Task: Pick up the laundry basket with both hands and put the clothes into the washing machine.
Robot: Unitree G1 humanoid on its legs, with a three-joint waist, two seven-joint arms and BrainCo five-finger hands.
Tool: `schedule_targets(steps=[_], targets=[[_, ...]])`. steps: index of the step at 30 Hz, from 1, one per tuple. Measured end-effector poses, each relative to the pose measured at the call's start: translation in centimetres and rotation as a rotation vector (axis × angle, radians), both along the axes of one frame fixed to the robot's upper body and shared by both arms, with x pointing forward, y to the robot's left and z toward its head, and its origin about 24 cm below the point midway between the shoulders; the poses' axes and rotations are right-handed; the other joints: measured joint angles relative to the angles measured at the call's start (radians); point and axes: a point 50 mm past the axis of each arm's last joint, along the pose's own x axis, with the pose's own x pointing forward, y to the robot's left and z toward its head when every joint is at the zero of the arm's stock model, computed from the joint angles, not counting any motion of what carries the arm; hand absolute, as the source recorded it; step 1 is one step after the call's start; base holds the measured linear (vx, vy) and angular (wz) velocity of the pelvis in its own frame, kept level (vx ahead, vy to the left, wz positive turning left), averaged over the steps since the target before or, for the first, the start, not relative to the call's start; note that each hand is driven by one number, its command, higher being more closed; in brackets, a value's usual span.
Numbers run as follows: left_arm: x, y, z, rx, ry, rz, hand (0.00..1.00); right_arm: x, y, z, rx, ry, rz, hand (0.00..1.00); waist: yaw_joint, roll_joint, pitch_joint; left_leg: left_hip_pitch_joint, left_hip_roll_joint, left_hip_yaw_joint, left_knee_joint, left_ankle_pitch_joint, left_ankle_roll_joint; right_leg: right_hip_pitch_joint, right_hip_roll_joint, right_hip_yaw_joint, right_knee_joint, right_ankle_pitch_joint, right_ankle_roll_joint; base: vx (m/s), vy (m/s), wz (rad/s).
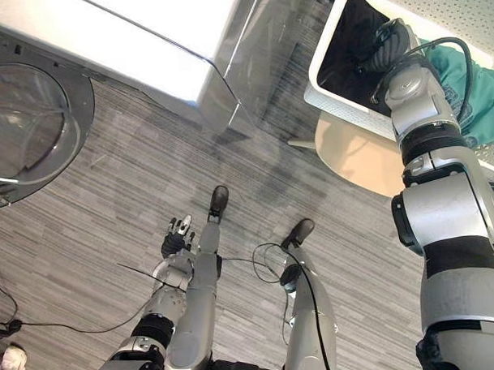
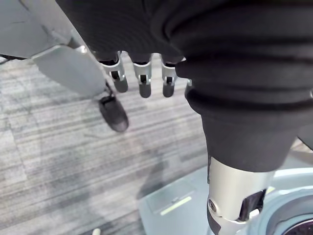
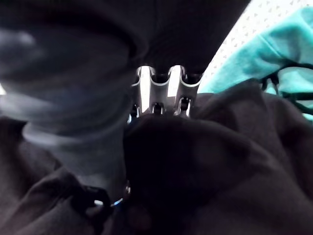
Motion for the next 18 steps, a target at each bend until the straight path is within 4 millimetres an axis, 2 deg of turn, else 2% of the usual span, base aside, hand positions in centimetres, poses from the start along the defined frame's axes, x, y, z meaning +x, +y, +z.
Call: schedule_targets(steps=[7, 11, 18], targets=[[-0.1, -0.2, -0.1, -0.006, 0.007, 0.003, 0.00, 0.0, 0.4, 0.3, 0.010, -0.023, 0.020, 1.00, -0.005, 0.000, 0.000, 0.030, 0.003, 0.022, 0.004, 0.000, 0.000, -0.005, -0.017, 0.005, 0.066, -0.037, -0.010, -0.04, -0.047, -0.03], [-0.2, -0.2, -0.2, 0.003, 0.010, -0.001, 0.00, -0.4, 1.5, 2.4, 0.039, -0.138, 0.082, 1.00, -0.018, 0.001, -0.001, 0.074, 0.004, 0.044, 0.004, 0.000, 0.000, 0.017, -0.020, 0.026, 0.083, -0.039, -0.012, -0.05, -0.052, -0.10], [-1.1, -0.2, -0.4, 0.108, 0.004, -0.068, 0.00, -1.8, 0.5, 3.6, 0.148, -0.309, 0.074, 1.00, -0.044, 0.007, -0.012, 0.178, 0.003, 0.053, 0.001, -0.001, 0.001, 0.117, -0.019, 0.033, 0.079, -0.041, -0.008, -0.04, -0.052, 0.01]])
